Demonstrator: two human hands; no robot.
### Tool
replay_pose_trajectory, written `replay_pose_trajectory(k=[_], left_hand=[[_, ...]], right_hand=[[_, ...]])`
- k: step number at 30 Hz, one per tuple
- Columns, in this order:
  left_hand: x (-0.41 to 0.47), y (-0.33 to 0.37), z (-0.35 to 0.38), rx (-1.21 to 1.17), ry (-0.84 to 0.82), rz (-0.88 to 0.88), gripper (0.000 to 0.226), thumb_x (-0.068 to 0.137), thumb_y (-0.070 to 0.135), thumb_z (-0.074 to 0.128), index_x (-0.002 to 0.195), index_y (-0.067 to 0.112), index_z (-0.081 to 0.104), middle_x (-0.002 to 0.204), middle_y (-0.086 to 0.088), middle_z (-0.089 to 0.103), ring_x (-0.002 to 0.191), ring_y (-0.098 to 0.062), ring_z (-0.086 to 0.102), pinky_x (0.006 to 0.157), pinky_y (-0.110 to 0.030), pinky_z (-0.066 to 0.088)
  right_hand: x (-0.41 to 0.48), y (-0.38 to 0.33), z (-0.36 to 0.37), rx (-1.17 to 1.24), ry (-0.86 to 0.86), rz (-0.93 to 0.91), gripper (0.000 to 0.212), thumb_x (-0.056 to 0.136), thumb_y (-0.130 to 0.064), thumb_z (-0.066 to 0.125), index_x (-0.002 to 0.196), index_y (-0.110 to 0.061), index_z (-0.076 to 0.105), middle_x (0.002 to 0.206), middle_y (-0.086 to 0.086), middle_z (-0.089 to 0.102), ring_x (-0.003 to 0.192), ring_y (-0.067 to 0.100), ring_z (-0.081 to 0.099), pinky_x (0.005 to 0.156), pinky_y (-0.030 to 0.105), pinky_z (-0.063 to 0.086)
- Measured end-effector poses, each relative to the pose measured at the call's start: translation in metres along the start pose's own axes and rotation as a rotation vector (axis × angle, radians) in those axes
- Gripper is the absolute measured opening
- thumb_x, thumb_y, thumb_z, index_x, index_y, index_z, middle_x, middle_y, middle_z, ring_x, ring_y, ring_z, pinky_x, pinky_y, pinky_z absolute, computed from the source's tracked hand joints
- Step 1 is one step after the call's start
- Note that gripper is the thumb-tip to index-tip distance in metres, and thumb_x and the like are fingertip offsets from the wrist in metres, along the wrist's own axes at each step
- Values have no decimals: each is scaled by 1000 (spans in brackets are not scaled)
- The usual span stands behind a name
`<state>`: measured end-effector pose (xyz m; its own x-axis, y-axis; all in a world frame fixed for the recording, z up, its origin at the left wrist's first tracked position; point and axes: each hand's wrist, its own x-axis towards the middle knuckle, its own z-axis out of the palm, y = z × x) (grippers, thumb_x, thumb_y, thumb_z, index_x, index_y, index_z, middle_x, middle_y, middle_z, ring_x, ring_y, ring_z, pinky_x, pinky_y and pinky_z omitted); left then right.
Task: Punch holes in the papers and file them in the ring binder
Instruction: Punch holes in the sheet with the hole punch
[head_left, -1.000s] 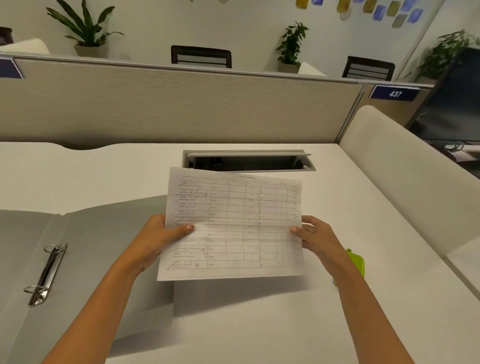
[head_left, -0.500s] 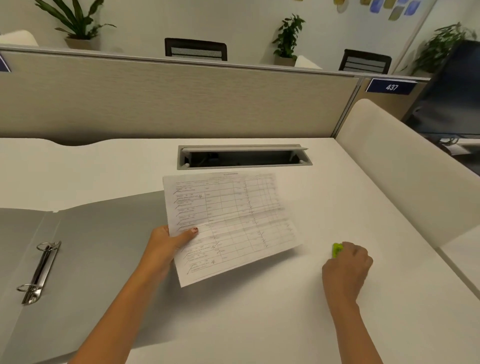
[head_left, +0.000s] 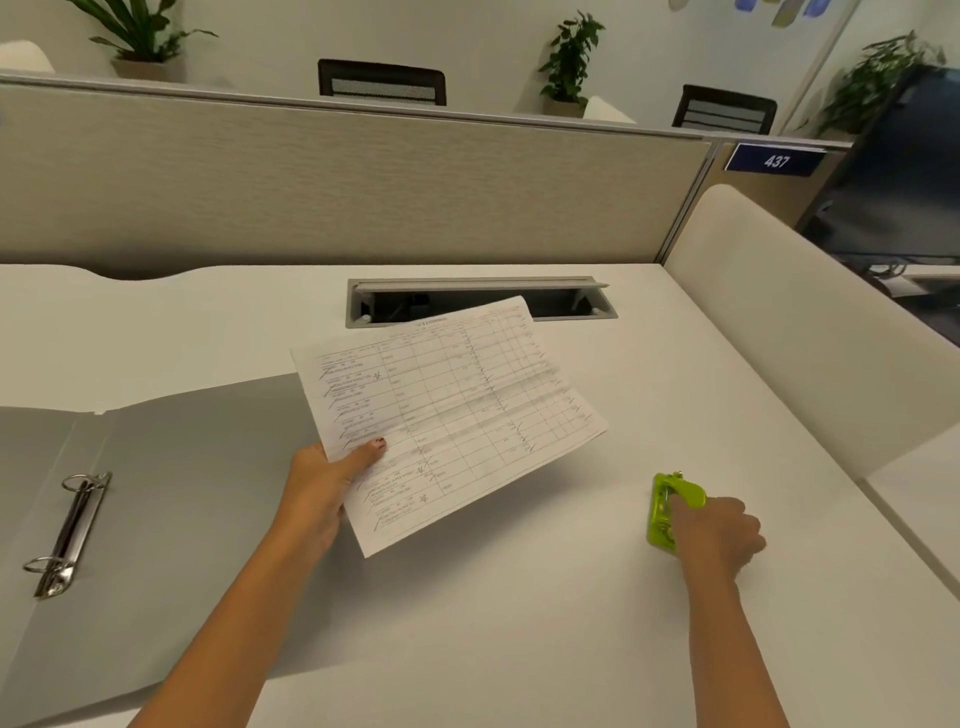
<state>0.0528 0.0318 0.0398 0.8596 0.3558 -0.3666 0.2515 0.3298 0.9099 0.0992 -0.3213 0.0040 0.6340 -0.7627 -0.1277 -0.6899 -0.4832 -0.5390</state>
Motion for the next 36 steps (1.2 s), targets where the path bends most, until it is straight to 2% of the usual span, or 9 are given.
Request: replay_pose_trajectory(k=[5,9,11,13,16,17,20,27,36], left_hand=[[-5,3,5,-3,4,34,20,83,5,70,96,19,68,92,4,74,79,-16,72,61,-30,56],[-9,7,7,-25,12,64,19,84,5,69,95,21,67,92,4,74,81,-15,72,64,-31,55],[-10,8,8,-27,28,84,19,84,6,68,93,22,67,93,4,73,83,-16,71,67,-32,54],[-11,8,9,-26,41,99,19,85,5,67,95,21,66,95,4,72,85,-17,69,70,-32,54],[-13,8,10,-28,57,130,19,85,5,67,97,19,65,95,4,71,86,-16,69,71,-31,54],[-14,8,10,-29,63,139,19,85,5,67,96,20,65,94,5,71,84,-14,70,70,-31,54],[-16,7,9,-25,68,160,19,85,6,68,97,21,66,89,8,73,78,-9,72,68,-28,54],[-17,7,5,-34,65,168,20,85,7,68,96,24,67,94,7,74,85,-13,71,73,-31,55],[-18,7,5,-61,58,170,21,85,6,67,97,24,66,95,7,73,80,-9,73,68,-27,55]], right_hand=[[0,-7,-12,106,-177,72,45,82,-28,71,111,4,58,117,25,55,99,38,54,72,35,40],[-20,-9,-13,311,-349,50,29,72,-26,80,66,-9,57,81,21,63,75,33,60,69,39,49],[-35,-12,-13,641,-549,107,25,76,-15,78,71,-8,55,81,22,63,64,29,65,61,38,58],[-56,-18,-10,877,-776,172,21,81,-7,73,92,-2,56,90,21,63,63,25,72,55,36,60],[-81,-26,2,1043,-892,262,65,72,-6,80,126,2,44,121,28,58,93,38,70,67,45,59],[-90,-29,2,1084,-931,291,66,71,-6,80,125,1,44,123,27,58,95,38,70,69,46,59],[-108,-37,-3,1124,-1058,307,35,74,-7,73,105,5,64,108,23,66,85,33,72,75,45,60],[-126,-46,-8,1159,-1137,209,32,77,-10,69,107,1,67,106,18,72,89,28,73,74,40,61],[-130,-49,-8,1175,-1095,185,41,77,-10,70,115,3,63,108,19,71,91,29,72,77,41,60]])
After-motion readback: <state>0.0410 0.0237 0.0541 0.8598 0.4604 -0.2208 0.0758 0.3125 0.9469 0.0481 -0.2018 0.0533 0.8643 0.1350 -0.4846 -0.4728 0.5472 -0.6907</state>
